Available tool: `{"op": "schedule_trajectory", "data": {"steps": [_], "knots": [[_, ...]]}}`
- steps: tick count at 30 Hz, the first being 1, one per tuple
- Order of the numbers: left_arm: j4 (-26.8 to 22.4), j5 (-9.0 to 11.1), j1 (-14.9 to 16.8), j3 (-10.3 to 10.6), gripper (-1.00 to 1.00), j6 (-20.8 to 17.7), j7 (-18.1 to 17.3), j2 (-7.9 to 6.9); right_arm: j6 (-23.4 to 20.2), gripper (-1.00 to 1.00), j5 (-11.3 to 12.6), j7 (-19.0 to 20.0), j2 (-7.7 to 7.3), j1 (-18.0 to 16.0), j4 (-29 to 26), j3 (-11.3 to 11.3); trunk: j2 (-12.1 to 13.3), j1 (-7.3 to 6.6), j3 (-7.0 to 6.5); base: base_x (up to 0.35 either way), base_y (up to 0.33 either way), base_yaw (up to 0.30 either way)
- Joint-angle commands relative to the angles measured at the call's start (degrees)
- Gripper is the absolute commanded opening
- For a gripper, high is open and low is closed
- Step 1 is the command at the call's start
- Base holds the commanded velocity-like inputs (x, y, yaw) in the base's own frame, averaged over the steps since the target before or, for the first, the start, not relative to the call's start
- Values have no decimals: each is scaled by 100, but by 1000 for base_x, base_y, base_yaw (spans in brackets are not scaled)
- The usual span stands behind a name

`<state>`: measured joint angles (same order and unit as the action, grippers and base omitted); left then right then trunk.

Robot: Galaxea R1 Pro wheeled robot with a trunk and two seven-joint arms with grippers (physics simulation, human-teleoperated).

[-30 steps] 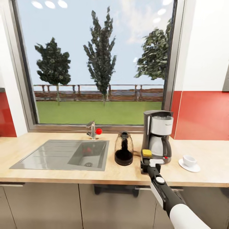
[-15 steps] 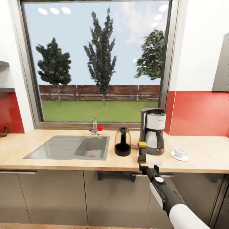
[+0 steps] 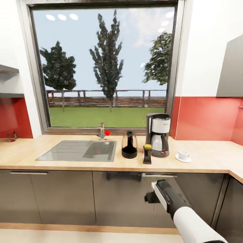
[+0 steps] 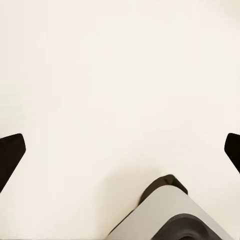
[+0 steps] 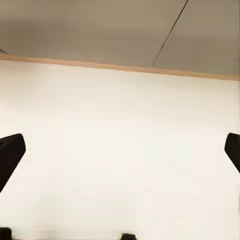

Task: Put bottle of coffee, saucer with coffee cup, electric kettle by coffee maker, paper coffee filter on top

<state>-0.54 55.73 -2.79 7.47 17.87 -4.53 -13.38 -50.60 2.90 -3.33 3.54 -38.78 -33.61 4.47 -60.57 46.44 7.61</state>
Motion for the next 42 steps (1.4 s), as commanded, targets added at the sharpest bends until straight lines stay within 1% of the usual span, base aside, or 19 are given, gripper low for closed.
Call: {"op": "schedule_trajectory", "data": {"steps": [1,5,8,11,15,16,18,19,21,23,25,26,29,32,34,36,37,40,42], "knots": [[-14,54,-2,51,100,20,-22,4,-476,100,51,-30,76,-13,70,20,-5,-1,7,-48,0,0],[-30,28,-2,57,100,29,-22,27,-395,100,37,-28,149,-15,337,19,-5,-1,7,-20,0,0],[-42,-63,-1,54,100,42,-22,82,157,100,2,-28,240,-16,791,43,-5,-1,7,-6,0,0],[-50,-293,-2,47,100,176,-22,239,769,100,-38,-35,300,-16,1535,79,-5,-1,7,-1,0,0],[-69,-361,-2,40,100,218,-22,308,1150,100,-41,-22,285,-14,2023,80,-5,-1,7,0,0,0],[-72,-367,-2,41,100,221,-22,321,1381,100,-79,-18,286,-12,2389,80,-5,-1,7,0,0,0],[-83,-377,-2,43,100,228,-22,354,1744,100,-146,-15,284,-12,2793,81,-5,-1,7,0,0,0],[-89,-381,-2,43,100,230,-22,370,2166,100,-213,-11,277,3,3083,81,-5,-1,7,0,0,0],[-99,-383,-2,44,100,232,-22,380,2504,100,-263,-8,256,38,3257,78,-5,-1,7,0,0,0],[-122,-386,0,44,100,235,-22,393,2868,100,-326,18,101,82,3443,74,-5,-1,7,0,0,0],[-130,-387,0,41,100,238,-22,400,2974,100,-345,71,-12,91,3489,73,-5,-1,7,0,0,0],[-148,-383,0,37,100,242,-22,407,3210,100,-375,297,-267,150,3545,72,-5,-1,7,0,0,0],[-153,-381,0,36,100,243,-22,410,3478,100,-401,441,-432,379,3561,74,-5,-1,7,0,0,0],[-162,-374,-1,30,100,248,-22,442,4063,100,-531,510,-550,778,3568,73,-5,-1,7,0,0,0],[-163,-373,0,31,100,253,-22,482,4382,100,-606,524,-618,942,3569,74,-5,-1,7,0,0,0],[-169,-381,-1,40,100,261,-26,621,5083,100,-704,582,-849,1233,3571,73,-5,-1,7,0,0,0],[-170,-387,-2,47,100,490,-22,765,5893,100,-757,1100,-1339,1687,3572,72,-5,-1,7,0,0,0],[-172,-387,-1,45,100,547,-22,772,6065,100,-774,1232,-1451,1933,3572,72,35,-23,-11,0,0,0],[-171,-387,-1,45,100,558,-22,770,6126,100,-777,1253,-1468,2006,3572,72,115,-67,-47,0,0,0]]}}
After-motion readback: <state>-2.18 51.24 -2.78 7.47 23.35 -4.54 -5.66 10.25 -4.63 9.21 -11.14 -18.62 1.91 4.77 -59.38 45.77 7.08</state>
